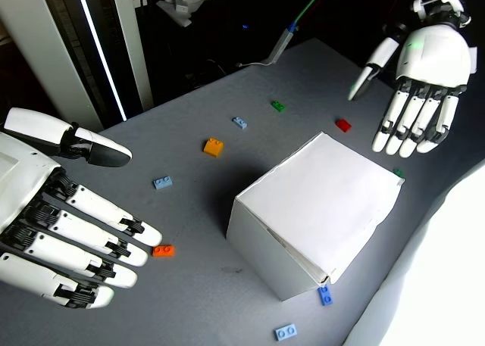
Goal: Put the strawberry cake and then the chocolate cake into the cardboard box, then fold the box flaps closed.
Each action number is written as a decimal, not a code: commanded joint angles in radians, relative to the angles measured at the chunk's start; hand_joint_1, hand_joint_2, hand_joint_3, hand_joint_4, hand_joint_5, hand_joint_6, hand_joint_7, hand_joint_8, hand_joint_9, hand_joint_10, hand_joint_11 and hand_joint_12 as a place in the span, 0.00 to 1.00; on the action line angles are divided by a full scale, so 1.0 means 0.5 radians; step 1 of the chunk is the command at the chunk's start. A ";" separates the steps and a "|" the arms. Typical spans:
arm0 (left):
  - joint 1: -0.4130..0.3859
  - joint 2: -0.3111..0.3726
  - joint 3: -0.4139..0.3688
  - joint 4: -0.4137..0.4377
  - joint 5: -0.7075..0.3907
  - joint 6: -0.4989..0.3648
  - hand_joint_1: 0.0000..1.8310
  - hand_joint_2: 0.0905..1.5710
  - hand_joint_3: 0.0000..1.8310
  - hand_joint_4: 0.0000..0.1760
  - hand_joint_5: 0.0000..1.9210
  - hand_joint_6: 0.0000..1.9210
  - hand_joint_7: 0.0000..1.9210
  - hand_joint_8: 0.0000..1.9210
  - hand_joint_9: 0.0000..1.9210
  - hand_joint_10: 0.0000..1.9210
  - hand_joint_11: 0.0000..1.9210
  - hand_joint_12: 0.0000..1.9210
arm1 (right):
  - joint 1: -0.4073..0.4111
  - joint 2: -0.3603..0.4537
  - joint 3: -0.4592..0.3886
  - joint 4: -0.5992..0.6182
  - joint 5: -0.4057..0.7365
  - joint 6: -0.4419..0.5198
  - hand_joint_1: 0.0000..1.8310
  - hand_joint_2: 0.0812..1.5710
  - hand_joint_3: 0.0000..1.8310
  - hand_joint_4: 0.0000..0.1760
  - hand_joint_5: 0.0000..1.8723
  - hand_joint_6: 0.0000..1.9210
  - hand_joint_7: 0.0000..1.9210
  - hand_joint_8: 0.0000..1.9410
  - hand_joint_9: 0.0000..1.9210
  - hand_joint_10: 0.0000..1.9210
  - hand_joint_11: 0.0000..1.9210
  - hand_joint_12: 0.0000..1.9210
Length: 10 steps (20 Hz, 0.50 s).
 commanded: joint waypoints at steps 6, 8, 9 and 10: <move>-0.037 0.188 -0.199 -0.145 -0.225 -0.002 0.16 0.91 0.00 0.00 0.49 0.85 0.57 0.80 0.53 0.95 0.42 1.00 | 0.018 0.024 -0.003 0.003 0.240 0.006 0.00 0.85 0.01 0.00 0.59 0.94 0.66 0.92 0.63 1.00 0.45 1.00; -0.038 0.238 -0.273 -0.144 -0.232 -0.015 0.17 0.93 0.00 0.00 0.48 0.90 0.59 0.83 0.56 0.97 0.46 1.00 | 0.017 0.024 -0.004 0.003 0.240 0.005 0.00 0.88 0.01 0.00 0.60 0.94 0.67 0.95 0.67 1.00 0.56 1.00; -0.038 0.255 -0.297 -0.143 -0.233 -0.039 0.17 0.93 0.00 0.00 0.48 0.90 0.59 0.83 0.56 0.97 0.46 1.00 | 0.017 0.024 -0.004 0.002 0.240 0.005 0.00 0.88 0.01 0.00 0.60 0.94 0.67 0.95 0.67 1.00 0.56 1.00; -0.038 0.270 -0.316 -0.135 -0.234 -0.049 0.18 0.93 0.00 0.00 0.46 0.92 0.57 0.86 0.54 0.99 0.46 1.00 | 0.017 0.024 -0.005 0.002 0.240 0.005 0.00 0.91 0.01 0.00 0.60 0.96 0.68 0.97 0.70 1.00 0.62 1.00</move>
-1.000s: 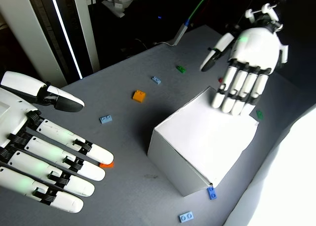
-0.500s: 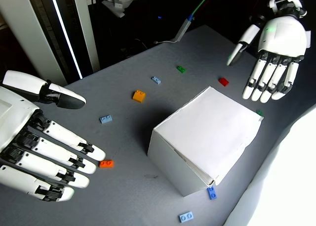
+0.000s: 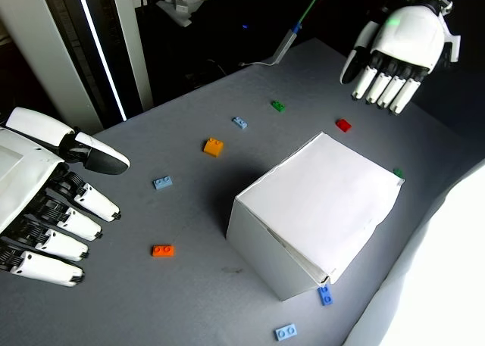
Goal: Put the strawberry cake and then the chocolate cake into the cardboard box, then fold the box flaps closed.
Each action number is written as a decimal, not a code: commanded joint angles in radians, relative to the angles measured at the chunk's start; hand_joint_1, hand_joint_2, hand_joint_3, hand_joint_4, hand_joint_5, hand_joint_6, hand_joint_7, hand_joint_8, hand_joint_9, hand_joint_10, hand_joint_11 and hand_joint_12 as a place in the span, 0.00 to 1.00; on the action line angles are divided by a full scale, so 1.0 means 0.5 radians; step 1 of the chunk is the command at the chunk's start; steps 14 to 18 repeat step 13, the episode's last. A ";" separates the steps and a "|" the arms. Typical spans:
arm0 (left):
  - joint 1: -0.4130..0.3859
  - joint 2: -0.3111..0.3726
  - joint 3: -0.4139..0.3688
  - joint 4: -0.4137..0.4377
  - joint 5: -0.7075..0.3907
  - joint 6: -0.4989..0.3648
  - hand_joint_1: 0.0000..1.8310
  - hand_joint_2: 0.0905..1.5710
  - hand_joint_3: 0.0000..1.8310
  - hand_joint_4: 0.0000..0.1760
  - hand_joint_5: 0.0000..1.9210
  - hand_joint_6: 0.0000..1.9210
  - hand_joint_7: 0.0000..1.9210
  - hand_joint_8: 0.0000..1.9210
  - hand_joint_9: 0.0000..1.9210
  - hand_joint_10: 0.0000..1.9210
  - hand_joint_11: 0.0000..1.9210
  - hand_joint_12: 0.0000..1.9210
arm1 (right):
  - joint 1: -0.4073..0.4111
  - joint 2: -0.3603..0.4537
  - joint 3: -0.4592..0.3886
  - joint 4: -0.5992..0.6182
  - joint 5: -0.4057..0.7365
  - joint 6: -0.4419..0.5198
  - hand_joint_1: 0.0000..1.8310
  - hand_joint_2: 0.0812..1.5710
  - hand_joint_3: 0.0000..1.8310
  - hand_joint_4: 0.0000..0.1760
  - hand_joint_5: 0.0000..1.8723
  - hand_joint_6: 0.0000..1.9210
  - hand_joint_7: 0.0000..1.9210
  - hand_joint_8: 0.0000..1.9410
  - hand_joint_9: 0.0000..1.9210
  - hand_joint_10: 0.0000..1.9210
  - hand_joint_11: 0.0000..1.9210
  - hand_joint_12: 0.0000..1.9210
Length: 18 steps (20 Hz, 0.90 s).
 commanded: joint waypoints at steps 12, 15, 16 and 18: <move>-0.026 0.088 -0.026 -0.044 -0.045 0.003 0.12 0.95 0.00 0.00 0.46 0.95 0.56 0.90 0.53 0.99 0.46 1.00 | 0.009 0.009 -0.007 -0.044 0.231 -0.012 0.00 0.92 0.00 1.00 0.61 0.94 0.67 0.98 0.68 1.00 0.61 1.00; -0.034 0.090 -0.032 -0.047 -0.045 0.003 0.12 0.95 0.00 0.00 0.46 0.94 0.56 0.89 0.53 1.00 0.47 1.00 | 0.009 0.005 -0.007 -0.044 0.231 -0.024 0.00 0.91 0.00 0.99 0.60 0.93 0.66 0.98 0.68 1.00 0.60 1.00; -0.034 0.090 -0.032 -0.047 -0.045 0.003 0.12 0.95 0.00 0.00 0.46 0.94 0.56 0.89 0.53 1.00 0.47 1.00 | 0.009 0.005 -0.007 -0.044 0.231 -0.024 0.00 0.91 0.00 0.99 0.60 0.93 0.66 0.98 0.68 1.00 0.60 1.00; -0.034 0.090 -0.032 -0.047 -0.045 0.003 0.12 0.95 0.00 0.00 0.46 0.94 0.56 0.89 0.53 1.00 0.47 1.00 | 0.009 0.005 -0.007 -0.044 0.231 -0.024 0.00 0.91 0.00 0.99 0.60 0.93 0.66 0.98 0.68 1.00 0.60 1.00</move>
